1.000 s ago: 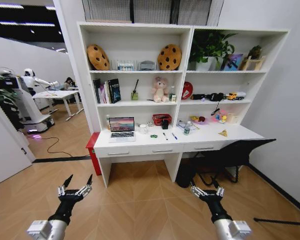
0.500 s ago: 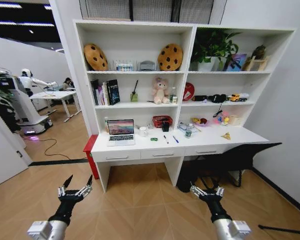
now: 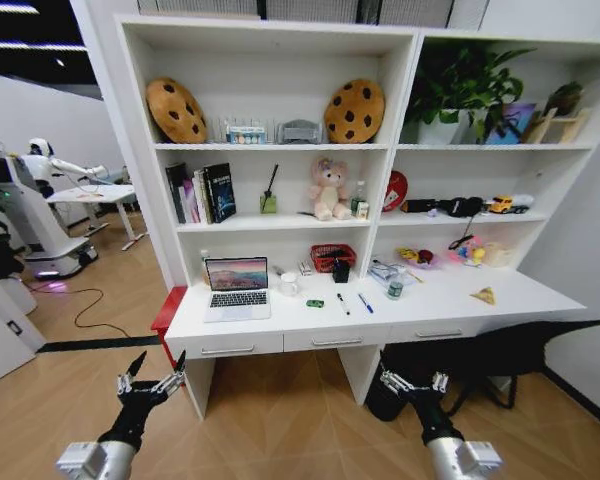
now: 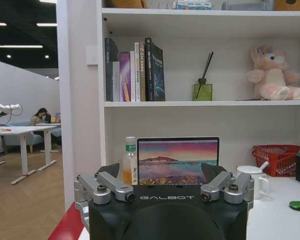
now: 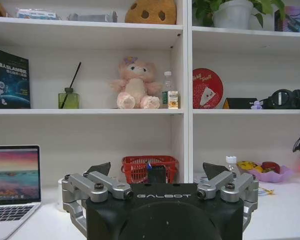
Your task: Organize the objects on the table.
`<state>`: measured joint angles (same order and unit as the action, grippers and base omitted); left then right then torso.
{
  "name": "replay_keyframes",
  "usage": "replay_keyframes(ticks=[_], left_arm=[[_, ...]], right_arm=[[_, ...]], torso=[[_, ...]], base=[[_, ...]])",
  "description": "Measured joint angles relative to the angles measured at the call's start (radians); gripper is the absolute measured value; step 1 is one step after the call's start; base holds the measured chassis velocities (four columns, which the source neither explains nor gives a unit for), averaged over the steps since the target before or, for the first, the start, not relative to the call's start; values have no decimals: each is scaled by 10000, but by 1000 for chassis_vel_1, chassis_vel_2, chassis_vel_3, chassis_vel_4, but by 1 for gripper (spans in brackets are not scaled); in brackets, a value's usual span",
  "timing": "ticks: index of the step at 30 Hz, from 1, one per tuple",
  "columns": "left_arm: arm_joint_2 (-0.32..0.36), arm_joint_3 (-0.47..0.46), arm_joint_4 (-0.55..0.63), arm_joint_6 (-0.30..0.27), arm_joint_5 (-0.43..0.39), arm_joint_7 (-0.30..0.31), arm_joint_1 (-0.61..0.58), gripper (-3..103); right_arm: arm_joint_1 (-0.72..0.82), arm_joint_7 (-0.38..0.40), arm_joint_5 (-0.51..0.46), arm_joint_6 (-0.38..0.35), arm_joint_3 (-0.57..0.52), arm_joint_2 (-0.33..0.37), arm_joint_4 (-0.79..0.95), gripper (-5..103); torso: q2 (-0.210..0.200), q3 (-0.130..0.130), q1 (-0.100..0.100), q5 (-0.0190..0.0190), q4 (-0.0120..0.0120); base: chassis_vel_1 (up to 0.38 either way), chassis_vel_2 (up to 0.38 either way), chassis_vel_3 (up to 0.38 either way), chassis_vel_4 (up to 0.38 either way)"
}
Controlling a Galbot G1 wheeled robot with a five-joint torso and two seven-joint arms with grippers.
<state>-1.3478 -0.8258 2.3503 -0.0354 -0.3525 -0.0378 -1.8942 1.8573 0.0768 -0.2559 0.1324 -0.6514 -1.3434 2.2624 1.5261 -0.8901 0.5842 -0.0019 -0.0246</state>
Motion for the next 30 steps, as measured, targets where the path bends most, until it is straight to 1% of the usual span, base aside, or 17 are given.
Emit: replay_keyframes(ticks=[1, 3, 4, 6, 7, 8, 10, 13, 15, 17, 19, 21, 22, 24, 25, 27, 30], left_arm=[[14, -1, 0, 0, 6, 0, 0, 90], [36, -6, 0, 1, 11, 1, 0, 90], [52, -8, 0, 0, 12, 6, -4, 90], [60, -8, 2, -5, 13, 7, -5, 90], [63, -9, 9, -9, 15, 7, -11, 90], [63, -9, 9, -9, 15, 7, -11, 90], [97, -4, 9, -21, 26, 6, -15, 90], [176, 0, 11, -28, 28, 7, -12, 90], [234, 2, -25, -32, 29, 7, 2, 91], [380, 0, -94, -34, 12, 6, 40, 81], [500, -20, -123, -20, -36, -23, 73, 81], [899, -150, -210, 117, -163, -177, 238, 70], [899, -150, -210, 117, -163, -177, 238, 70], [1505, -267, -349, 128, -344, -260, 552, 59], [1505, -267, -349, 128, -344, -260, 552, 59], [2267, -311, -646, 94, -347, -311, 1010, 43], [2663, -319, -877, 97, -274, -356, 1275, 43]], right_arm=[[-75, 30, -4, 15, -19, 0, -23, 100], [-123, 75, -21, 49, -46, 3, -54, 100], [-141, 89, -23, 112, -51, 17, -55, 100], [-150, 107, 14, 182, -53, 45, -64, 100], [-175, 115, 55, 217, -52, 76, -73, 100], [-175, 115, 55, 217, -52, 76, -73, 100], [-241, 197, 123, 351, -61, 127, -76, 100], [-383, 258, 220, 783, -78, 169, -97, 100], [-401, 224, 268, 907, -120, 197, -59, 100], [-400, 79, 216, 1010, -128, 237, 43, 100], [-398, -54, 194, 1040, -129, 262, 69, 100], [-402, -274, 274, 1045, -129, 303, 76, 100], [-402, -274, 274, 1045, -129, 303, 76, 100], [-416, -337, 407, 1045, -113, 304, 59, 100], [-416, -337, 407, 1045, -113, 304, 59, 100], [-475, -336, 554, 1067, -107, 282, -44, 100], [-506, -330, 606, 1097, -108, 280, -117, 100]], torso=[[-4, -3, 2, 29, 12], [-2, -2, 1, 29, 8], [-1, -1, 2, 1, 7], [-2, -1, 0, 7, 4], [-4, -4, 4, 37, 13], [-4, -4, 4, 37, 13], [-1, 0, 1, 1, 4], [-5, -4, 7, 34, 15], [-5, -5, 11, 15, 11], [-4, -3, 6, 14, 6], [-5, -3, 5, 23, 5], [0, 0, -6, 11, 8], [0, 0, -6, 11, 8], [5, 2, -14, 20, 8], [5, 2, -14, 20, 8], [5, 3, -15, 17, 9], [5, 2, -15, 19, 8]], base=[[-339, 377, 352, -387], [-346, 367, 343, -387], [-352, 325, 341, -341], [-358, 325, 325, -341], [-283, 320, 325, -314], [-283, 320, 325, -314], [-314, 276, 310, -303], [-258, 254, 232, -231], [-173, 188, 184, -131], [-137, 119, 67, -72], [-97, 42, 21, -58], [0, 0, 0, 0], [0, 0, 0, 0], [38, -33, -41, 31], [75, -66, -83, 61], [34, -33, -19, 33], [0, 0, 0, 0]])
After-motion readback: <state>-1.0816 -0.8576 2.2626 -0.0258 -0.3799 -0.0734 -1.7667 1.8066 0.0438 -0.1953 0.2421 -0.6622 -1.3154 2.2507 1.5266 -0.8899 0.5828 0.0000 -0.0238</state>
